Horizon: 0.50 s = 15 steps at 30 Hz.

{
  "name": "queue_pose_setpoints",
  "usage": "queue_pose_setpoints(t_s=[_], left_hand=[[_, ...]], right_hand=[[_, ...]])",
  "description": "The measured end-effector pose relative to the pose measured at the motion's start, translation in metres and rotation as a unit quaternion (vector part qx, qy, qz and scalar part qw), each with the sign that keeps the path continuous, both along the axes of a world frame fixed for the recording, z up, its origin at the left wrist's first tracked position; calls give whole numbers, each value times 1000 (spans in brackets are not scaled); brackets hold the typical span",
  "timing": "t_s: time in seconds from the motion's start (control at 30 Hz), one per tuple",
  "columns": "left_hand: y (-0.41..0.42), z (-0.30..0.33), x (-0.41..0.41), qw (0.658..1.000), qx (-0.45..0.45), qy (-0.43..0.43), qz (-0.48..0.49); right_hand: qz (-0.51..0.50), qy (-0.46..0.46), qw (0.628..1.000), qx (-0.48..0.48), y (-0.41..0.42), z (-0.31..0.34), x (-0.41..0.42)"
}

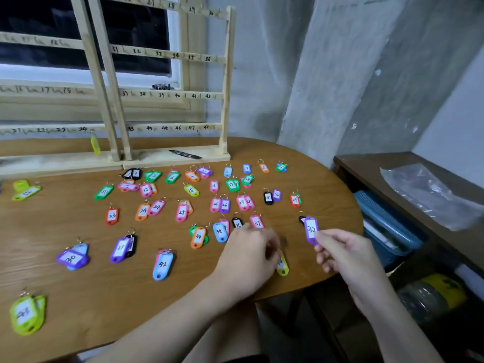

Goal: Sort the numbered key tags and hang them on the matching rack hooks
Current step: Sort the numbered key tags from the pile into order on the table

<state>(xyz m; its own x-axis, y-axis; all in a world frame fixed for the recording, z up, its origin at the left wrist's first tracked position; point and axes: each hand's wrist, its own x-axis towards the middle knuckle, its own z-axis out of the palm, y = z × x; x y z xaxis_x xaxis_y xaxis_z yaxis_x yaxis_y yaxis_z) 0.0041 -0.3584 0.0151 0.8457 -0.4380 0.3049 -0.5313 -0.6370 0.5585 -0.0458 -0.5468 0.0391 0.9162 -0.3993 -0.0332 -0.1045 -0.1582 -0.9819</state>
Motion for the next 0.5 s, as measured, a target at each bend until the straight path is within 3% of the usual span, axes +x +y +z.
queue_pose_setpoints(t_s=[0.1,0.5], left_hand=[[3,1,0,995,64,-70,-8],[104,26,22,984,88,-114,102]], right_hand=[[13,2,1000,-6,2,2,6],[99,-17,994,-34,48,7,42]])
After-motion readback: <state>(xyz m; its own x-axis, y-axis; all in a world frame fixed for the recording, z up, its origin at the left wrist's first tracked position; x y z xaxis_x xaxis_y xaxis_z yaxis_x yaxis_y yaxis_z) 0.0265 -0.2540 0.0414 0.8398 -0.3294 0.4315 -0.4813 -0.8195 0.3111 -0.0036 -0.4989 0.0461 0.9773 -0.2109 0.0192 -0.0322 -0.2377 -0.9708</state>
